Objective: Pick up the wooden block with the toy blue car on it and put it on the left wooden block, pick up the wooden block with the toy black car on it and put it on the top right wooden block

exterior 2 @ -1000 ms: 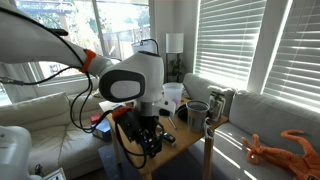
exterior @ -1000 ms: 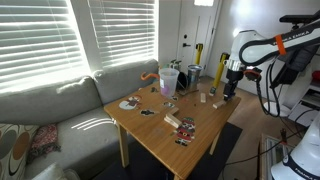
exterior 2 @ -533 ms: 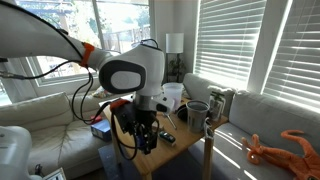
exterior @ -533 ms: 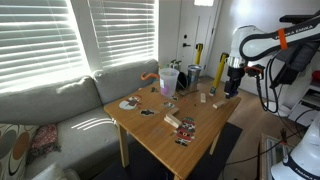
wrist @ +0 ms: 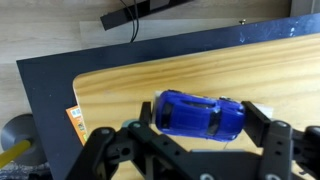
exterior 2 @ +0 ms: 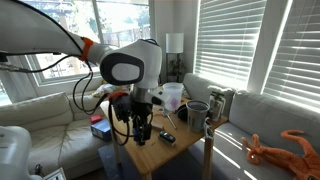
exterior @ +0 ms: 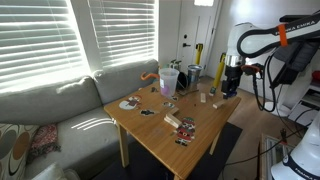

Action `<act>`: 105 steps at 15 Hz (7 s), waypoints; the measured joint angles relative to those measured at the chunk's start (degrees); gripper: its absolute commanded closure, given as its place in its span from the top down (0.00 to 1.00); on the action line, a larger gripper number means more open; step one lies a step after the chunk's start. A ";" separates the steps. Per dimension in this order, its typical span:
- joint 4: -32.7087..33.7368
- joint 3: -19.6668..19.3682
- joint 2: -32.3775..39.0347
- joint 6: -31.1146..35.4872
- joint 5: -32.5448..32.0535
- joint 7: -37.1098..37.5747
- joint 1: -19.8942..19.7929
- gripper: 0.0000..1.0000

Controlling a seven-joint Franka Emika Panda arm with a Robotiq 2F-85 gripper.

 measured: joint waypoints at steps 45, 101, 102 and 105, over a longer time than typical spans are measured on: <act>-0.13 3.70 3.48 3.46 2.91 6.51 1.39 0.62; 1.51 -0.13 -1.30 7.54 -2.14 -1.83 -1.15 1.00; 1.52 -0.36 -1.41 8.20 -3.94 -3.94 -1.27 1.00; 1.49 -1.27 -1.40 10.79 -6.15 -9.22 -1.36 1.00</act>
